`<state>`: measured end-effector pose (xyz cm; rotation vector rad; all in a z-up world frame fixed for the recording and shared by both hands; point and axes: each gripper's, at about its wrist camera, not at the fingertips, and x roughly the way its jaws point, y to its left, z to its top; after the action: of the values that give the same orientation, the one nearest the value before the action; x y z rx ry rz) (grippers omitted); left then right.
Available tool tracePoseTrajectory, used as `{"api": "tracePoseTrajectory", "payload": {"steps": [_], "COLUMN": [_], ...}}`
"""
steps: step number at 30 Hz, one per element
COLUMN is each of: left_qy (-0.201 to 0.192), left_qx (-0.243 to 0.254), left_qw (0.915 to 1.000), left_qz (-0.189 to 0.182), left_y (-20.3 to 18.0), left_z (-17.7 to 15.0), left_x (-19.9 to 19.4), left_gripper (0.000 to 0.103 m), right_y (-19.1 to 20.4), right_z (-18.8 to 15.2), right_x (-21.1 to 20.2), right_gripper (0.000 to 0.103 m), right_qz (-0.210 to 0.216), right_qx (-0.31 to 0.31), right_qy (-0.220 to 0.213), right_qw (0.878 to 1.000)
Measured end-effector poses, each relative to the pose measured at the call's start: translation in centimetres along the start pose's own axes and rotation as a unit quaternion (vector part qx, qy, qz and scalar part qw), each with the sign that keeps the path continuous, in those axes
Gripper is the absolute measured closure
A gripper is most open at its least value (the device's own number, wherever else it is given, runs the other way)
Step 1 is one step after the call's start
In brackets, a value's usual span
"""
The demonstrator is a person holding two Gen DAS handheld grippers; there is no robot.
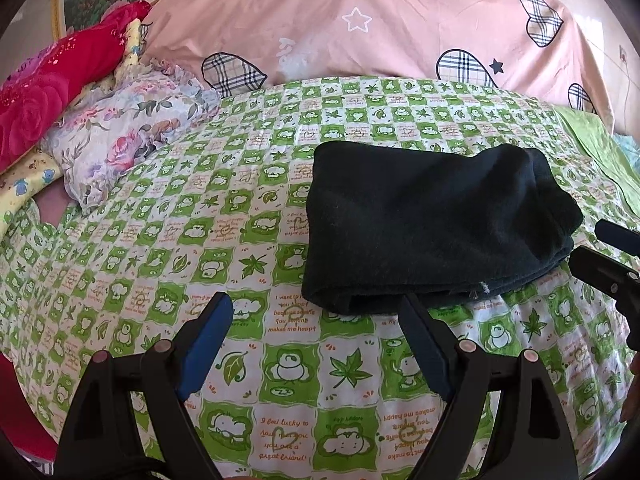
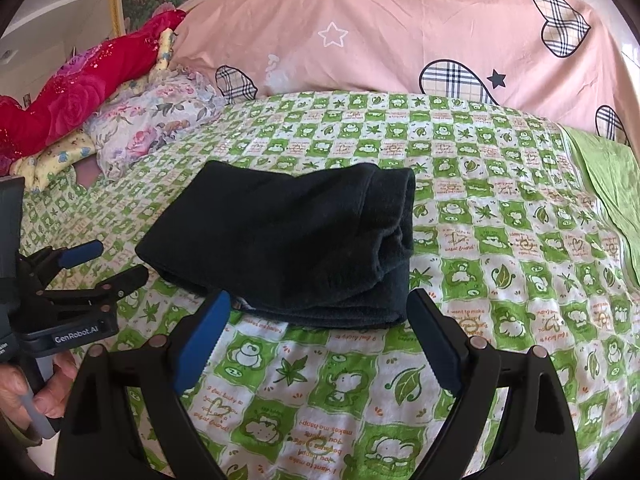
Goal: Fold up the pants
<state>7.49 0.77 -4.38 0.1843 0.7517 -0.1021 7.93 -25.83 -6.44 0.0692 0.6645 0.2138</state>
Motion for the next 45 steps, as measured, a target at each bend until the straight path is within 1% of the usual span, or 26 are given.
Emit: {"api": "tracePoseTrajectory", "payload": {"steps": [12, 33, 45], "left_qy": [-0.008, -0.008, -0.006], "left_qx": [-0.003, -0.002, 0.003], "left_qw": [1.0000, 1.0000, 0.9997], "left_qz": [-0.001, 0.002, 0.022], "left_y": [0.21, 0.41, 0.22], "left_z": [0.40, 0.57, 0.48], "left_x": [-0.57, -0.51, -0.45], "left_gripper": [0.018, 0.018, 0.018], "right_y": [0.35, 0.52, 0.56], "right_z": [0.21, 0.33, 0.19], "right_x": [-0.45, -0.67, -0.57], "right_gripper": [0.012, 0.011, 0.011], "right_qz": [0.001, 0.002, 0.001], "right_qx": [-0.005, -0.004, -0.002], "right_qy": [-0.005, -0.005, -0.006], "right_qw": [1.000, 1.000, 1.000]}}
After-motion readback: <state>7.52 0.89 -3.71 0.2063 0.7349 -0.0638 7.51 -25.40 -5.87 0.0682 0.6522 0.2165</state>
